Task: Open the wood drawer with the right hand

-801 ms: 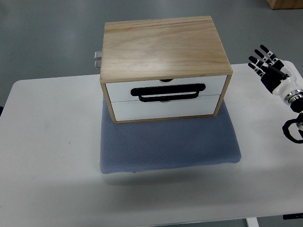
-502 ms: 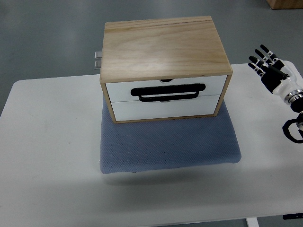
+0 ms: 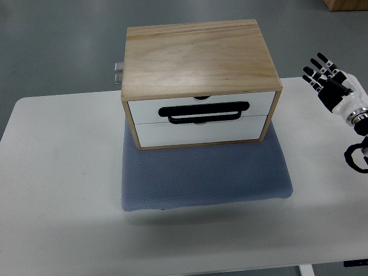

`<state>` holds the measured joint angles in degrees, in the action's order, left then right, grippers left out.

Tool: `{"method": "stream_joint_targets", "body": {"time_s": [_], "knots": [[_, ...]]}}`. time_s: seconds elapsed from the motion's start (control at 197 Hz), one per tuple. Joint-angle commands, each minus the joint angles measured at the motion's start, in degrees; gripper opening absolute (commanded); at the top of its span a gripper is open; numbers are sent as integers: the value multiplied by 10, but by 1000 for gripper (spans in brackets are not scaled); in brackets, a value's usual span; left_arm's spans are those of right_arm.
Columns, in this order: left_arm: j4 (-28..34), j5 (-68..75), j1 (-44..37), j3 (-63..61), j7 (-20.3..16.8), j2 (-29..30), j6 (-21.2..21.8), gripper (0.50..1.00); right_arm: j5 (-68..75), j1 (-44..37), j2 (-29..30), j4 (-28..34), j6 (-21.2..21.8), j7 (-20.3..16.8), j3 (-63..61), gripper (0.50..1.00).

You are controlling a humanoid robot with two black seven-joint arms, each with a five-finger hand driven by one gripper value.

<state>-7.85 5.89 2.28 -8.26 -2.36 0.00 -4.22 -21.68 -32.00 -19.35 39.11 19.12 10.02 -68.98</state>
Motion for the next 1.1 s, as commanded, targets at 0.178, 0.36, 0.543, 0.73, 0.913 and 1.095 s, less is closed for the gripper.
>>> {"method": "stream_joint_targets", "body": {"time_s": [0.178, 0.36, 0.543, 0.73, 0.913, 1.095], "knots": [[-1, 0, 0, 0, 0, 0, 0, 1000, 0, -2, 0, 0, 20, -4, 0, 954], [-1, 0, 0, 0, 0, 0, 0, 1000, 0, -3, 1, 0, 20, -4, 0, 954], [-1, 0, 0, 0, 0, 0, 0, 1000, 1, -4, 4, 1, 21, -5, 0, 954], [-1, 0, 0, 0, 0, 0, 0, 1000, 0, -6, 3, 2, 21, -5, 2, 954], [-1, 0, 0, 0, 0, 0, 0, 1000, 1, -7, 3, 3, 25, -4, 0, 954], [-1, 0, 0, 0, 0, 0, 0, 1000, 1, -7, 2, 4, 25, -3, 0, 954]]}}
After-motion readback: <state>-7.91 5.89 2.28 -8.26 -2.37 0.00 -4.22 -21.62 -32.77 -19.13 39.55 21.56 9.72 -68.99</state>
